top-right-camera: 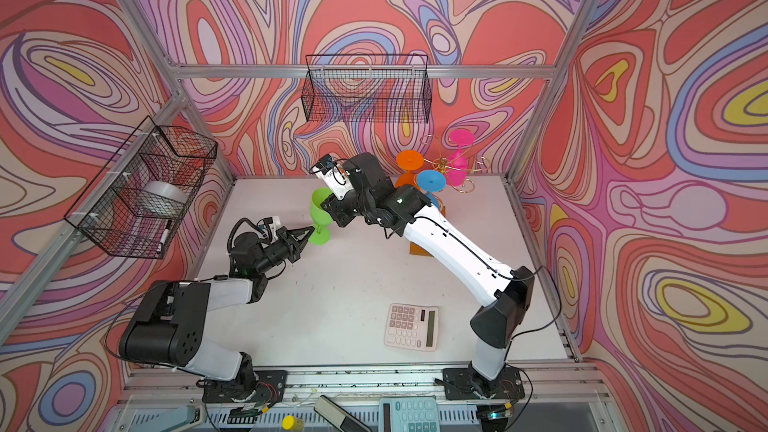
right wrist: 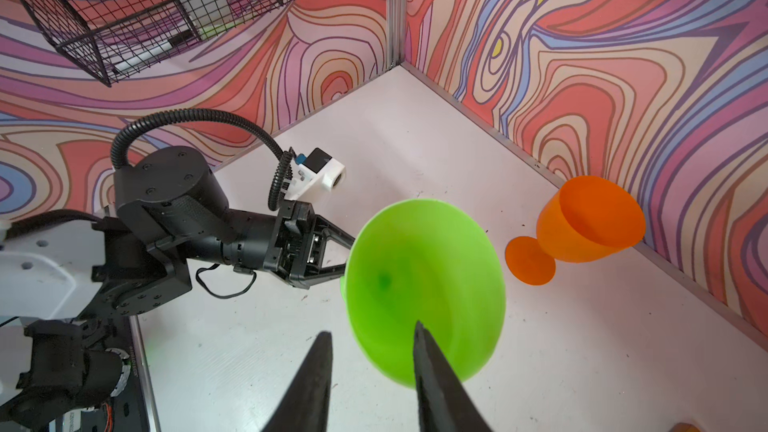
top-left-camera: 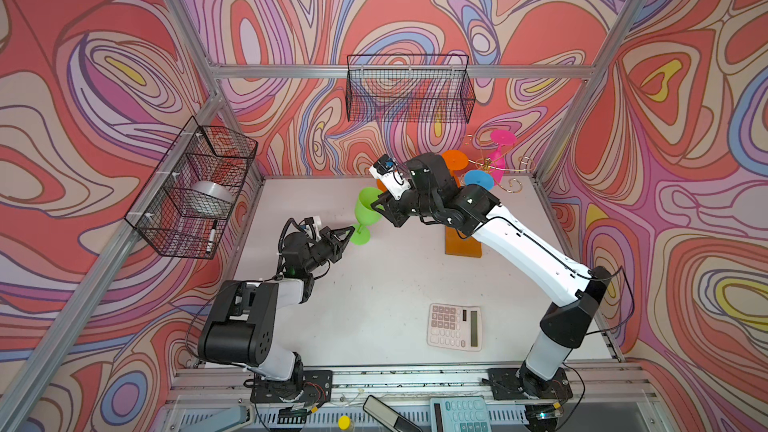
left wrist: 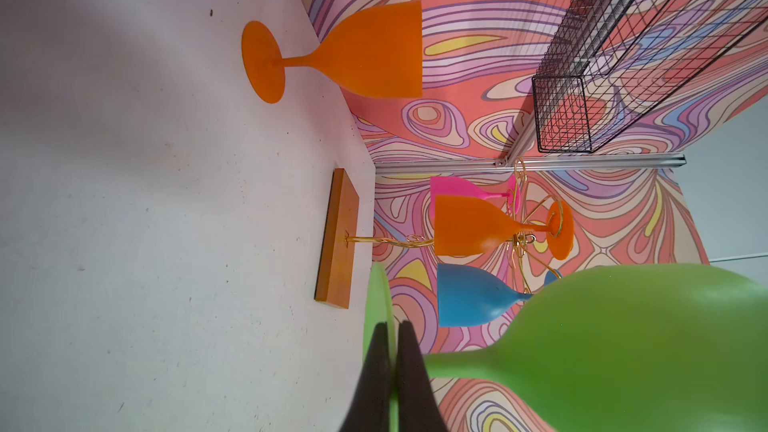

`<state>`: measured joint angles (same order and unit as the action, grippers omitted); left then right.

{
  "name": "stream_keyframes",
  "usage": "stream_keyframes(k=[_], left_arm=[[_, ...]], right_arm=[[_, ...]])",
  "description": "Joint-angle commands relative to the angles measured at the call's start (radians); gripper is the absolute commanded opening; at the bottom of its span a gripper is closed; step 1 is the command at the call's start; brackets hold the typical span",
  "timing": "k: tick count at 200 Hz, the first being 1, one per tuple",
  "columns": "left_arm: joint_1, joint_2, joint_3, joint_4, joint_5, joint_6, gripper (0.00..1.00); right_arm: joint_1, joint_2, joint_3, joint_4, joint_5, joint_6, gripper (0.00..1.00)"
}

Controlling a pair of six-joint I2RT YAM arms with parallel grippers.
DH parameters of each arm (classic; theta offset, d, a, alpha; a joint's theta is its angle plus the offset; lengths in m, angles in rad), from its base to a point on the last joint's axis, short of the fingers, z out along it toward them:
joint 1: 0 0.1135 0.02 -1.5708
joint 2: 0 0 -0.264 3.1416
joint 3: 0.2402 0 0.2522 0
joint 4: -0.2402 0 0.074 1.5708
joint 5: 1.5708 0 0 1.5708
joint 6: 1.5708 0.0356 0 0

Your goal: Take the wine glass off the wine glass rack

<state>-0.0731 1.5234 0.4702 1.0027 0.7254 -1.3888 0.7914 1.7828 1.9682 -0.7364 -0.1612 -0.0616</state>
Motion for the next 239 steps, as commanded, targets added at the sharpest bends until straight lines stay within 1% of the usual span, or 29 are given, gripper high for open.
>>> stream_keyframes(k=[1,30,72,125,145,156,176,207,239], left_arm=[[-0.004,-0.014,0.015,-0.045,-0.007,0.05,0.0],[-0.004,-0.008,0.004,-0.037,-0.011,0.051,0.0],[-0.004,0.013,0.005,-0.004,-0.008,0.033,0.0],[-0.004,0.019,-0.001,0.028,-0.011,0.019,0.0],[-0.004,0.019,-0.004,0.031,-0.011,0.016,0.0],[-0.004,0.018,-0.004,0.033,-0.012,0.017,0.0],[-0.004,0.02,-0.005,0.036,-0.011,0.017,0.0],[-0.004,0.022,-0.005,0.042,-0.011,0.016,0.0],[-0.004,0.027,-0.005,0.043,-0.01,0.014,0.0]], right_arm=[[0.013,0.047,0.045,-0.041,-0.031,-0.023,0.33],[0.022,0.062,0.061,-0.053,-0.063,-0.024,0.3],[0.031,0.081,0.067,-0.072,-0.068,-0.027,0.28],[0.034,0.107,0.099,-0.091,-0.052,-0.033,0.25],[0.034,0.109,0.102,-0.088,-0.021,-0.036,0.25],[0.034,0.102,0.094,-0.08,0.006,-0.035,0.26],[0.033,0.094,0.09,-0.073,0.034,-0.038,0.31],[0.033,0.094,0.088,-0.076,0.045,-0.044,0.32],[0.033,0.061,0.06,-0.038,0.074,-0.051,0.32]])
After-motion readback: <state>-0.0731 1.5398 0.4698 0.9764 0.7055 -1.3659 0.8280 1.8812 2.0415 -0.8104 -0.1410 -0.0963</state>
